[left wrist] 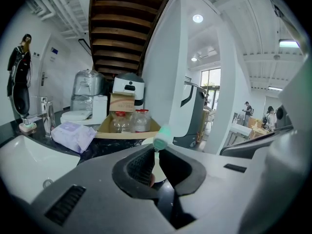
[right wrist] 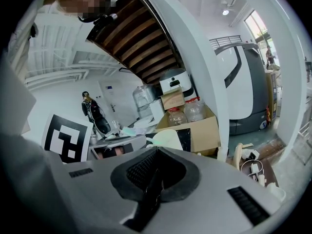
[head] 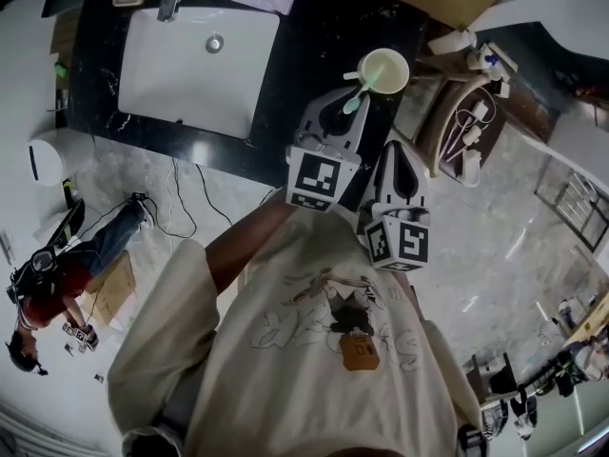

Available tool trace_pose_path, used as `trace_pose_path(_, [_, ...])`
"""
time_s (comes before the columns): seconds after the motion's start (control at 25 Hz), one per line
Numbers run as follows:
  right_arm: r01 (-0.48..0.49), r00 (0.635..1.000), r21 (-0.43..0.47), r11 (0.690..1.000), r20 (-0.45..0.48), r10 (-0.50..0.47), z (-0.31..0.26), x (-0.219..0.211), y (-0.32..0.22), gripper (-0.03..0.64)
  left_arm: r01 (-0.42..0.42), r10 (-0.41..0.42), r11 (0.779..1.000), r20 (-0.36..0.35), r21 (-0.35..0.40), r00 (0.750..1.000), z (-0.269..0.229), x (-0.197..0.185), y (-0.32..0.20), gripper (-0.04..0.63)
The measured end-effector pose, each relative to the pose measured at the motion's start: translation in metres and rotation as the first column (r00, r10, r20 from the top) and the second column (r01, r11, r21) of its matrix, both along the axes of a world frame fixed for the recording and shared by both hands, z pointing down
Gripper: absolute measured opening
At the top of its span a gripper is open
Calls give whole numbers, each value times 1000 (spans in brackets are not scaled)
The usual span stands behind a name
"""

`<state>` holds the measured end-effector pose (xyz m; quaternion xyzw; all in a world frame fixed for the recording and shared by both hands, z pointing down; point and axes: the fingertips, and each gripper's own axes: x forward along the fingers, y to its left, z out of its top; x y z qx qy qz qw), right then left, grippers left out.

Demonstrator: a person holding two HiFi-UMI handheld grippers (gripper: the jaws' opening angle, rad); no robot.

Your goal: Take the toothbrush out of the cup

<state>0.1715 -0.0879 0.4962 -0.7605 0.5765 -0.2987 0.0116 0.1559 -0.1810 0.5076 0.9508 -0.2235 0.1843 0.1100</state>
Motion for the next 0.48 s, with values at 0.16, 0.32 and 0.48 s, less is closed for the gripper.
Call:
trace_pose_path(0.16, [-1,1000,9,1000,-7,1,-4,-5,4,14,2,-2,1000,-19,-3,1000,-10,-5,4,40])
trace_pose_path(0.32, [-3,1000,15,1000,-18,4,-7,-9,9,14,0,1,1000,-37,6,999,-21,-11,9,40])
trace_pose_path(0.48, [-13,999,27,1000,-29,14,-12,-13,15,14,-7,8,1000,-41,15,999,-26,-16,17,40])
